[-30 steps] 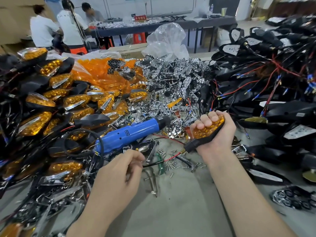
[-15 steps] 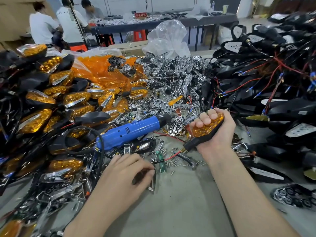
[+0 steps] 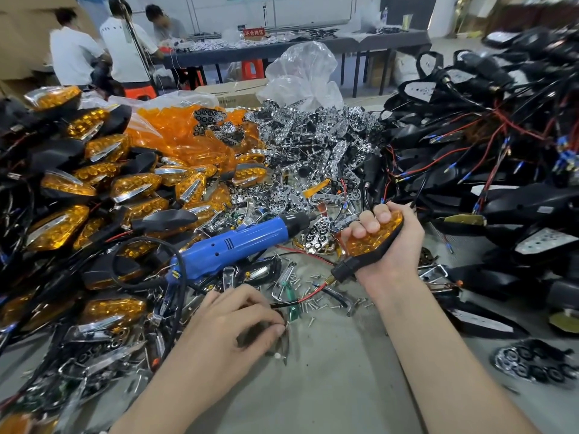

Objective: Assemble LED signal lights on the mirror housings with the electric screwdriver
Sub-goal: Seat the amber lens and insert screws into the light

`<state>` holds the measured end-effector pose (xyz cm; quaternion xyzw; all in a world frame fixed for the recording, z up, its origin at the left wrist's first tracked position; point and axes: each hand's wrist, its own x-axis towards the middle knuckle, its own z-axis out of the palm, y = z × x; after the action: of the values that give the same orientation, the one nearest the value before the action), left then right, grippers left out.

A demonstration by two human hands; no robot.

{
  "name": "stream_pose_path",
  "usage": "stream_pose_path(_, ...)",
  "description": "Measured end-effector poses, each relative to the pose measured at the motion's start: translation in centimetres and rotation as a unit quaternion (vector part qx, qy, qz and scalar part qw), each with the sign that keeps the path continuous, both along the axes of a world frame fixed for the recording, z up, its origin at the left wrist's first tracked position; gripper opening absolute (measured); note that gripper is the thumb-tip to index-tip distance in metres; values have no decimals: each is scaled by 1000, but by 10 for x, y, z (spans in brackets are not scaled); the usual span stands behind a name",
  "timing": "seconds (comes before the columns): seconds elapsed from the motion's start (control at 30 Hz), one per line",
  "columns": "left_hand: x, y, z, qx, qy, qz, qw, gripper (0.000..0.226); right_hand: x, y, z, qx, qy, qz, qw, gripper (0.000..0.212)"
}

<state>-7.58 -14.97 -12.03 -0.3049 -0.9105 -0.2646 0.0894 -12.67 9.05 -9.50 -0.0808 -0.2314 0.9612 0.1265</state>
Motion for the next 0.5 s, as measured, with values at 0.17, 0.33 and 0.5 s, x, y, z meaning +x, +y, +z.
stream_pose_path(0.17, 6, 3, 12, 146, -101, 7, 984, 14, 1, 0, 0, -4, -1, 1, 1000, 49)
stream_pose_path(0.33, -4, 19, 30, 335, -177, 24, 925, 19, 1, -3, 1, 5, 9, 23, 1000, 47)
stream_pose_path(0.5, -42, 53, 41, 410, -229, 98, 877, 16, 2, -6, 2, 19, 15, 54, 998, 45)
